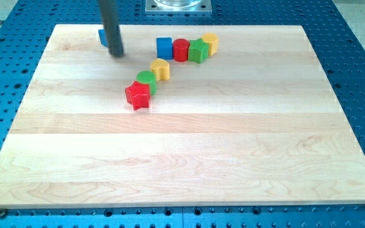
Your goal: Tap the triangle
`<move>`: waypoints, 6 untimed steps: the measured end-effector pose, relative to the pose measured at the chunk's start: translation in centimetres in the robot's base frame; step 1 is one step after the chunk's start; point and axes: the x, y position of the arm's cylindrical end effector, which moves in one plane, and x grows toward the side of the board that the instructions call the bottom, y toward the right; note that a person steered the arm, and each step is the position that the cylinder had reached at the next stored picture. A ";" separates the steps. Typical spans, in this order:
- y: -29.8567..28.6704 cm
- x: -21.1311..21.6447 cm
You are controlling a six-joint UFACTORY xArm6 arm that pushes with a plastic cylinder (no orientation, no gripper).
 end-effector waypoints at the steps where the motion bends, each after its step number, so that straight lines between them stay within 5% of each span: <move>1: -0.5 0.2; 5: -1.1 -2.8; 6: -6.7 -1.9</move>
